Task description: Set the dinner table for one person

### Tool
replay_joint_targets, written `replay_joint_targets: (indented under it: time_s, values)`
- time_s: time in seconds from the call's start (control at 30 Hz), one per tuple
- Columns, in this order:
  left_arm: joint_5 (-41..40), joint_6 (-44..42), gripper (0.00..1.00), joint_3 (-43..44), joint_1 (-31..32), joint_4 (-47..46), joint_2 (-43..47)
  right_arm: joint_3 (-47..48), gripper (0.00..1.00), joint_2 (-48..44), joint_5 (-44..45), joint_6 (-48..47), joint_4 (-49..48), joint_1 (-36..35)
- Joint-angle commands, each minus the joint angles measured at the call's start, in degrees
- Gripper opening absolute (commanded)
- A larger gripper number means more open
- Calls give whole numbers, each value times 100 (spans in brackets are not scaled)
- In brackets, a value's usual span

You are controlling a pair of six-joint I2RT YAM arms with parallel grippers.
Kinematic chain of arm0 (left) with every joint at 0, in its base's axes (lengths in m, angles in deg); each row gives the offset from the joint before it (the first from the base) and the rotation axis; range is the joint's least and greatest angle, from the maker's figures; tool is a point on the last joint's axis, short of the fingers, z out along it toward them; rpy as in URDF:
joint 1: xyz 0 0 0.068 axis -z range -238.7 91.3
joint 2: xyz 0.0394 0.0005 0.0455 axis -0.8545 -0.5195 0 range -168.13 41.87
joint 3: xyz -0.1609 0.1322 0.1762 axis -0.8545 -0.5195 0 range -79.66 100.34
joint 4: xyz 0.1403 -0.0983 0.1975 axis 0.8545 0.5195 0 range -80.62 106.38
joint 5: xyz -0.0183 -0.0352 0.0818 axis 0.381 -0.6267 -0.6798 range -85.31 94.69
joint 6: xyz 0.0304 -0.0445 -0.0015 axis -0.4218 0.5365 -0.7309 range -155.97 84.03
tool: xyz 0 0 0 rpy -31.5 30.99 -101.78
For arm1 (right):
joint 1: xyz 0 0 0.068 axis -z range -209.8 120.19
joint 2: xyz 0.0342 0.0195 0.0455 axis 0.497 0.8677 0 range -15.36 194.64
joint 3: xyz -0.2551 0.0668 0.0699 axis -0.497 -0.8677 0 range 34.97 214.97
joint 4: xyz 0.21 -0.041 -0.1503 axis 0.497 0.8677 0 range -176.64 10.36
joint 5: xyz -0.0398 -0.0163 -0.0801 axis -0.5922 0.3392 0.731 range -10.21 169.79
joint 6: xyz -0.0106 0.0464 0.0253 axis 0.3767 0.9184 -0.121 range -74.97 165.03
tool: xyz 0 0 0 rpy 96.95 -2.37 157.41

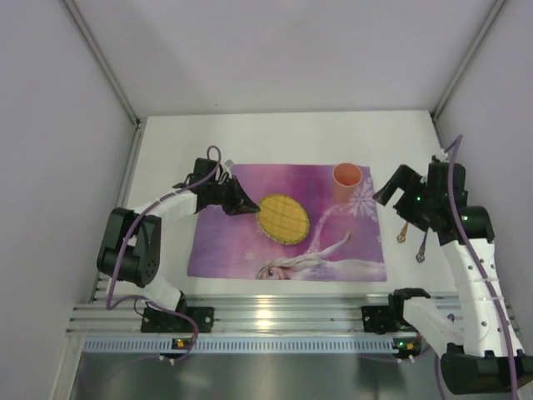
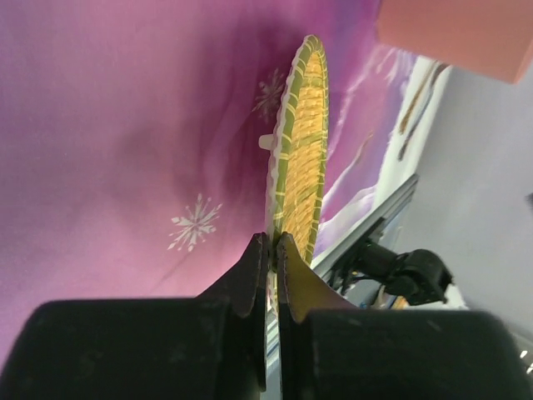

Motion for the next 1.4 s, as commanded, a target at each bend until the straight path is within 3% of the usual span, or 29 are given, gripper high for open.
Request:
replay_joint_targets:
  time_s: [0.0, 0.2, 0.23, 0.37, 0.43, 0.47, 0.5, 0.53, 0.87, 1.0, 1.37]
  values:
    - [-269, -349, 0, -98, 242, -255, 31, 678, 100, 392, 204, 344, -599, 48]
    - [-762, -612, 0, -274, 286, -142, 119, 1249, 100, 1052, 1020, 116, -617, 145]
    - [-806, -665, 5, -248, 286, -89, 137, 1267, 100, 1106, 1136, 81, -608, 162]
    - [-956, -937, 38, -221, 286, 263, 207, 936, 100, 1509, 1567, 151, -485, 679]
    - [-1008, -991, 49, -274, 277, 359, 277, 689, 100, 1878, 1629, 186, -537, 830]
    - [-1035, -1052, 68, -292, 277, 403, 356, 478, 100, 2027, 1638, 212, -668, 952]
    - [-1052, -1087, 94, -292, 268, 517, 400, 381, 100, 2307, 1647, 239, -748, 1015]
    - [-1061, -1114, 98, -292, 251, 588, 453, 301, 99, 2432, 1629, 274, -827, 1076]
    - [-938, -1342, 98, -125, 13, 1273, 1068, 704, 85, 4251, 2174, 450, -1319, 1384]
    - [-938, -1334, 96, -125, -4, 1414, 1174, 942, 72, 4936, 2271, 406, -1346, 1603]
    - [-1263, -1386, 94, 51, -13, 1827, 1262, 820, 46, 5597, 1797, 107, -2162, 1912]
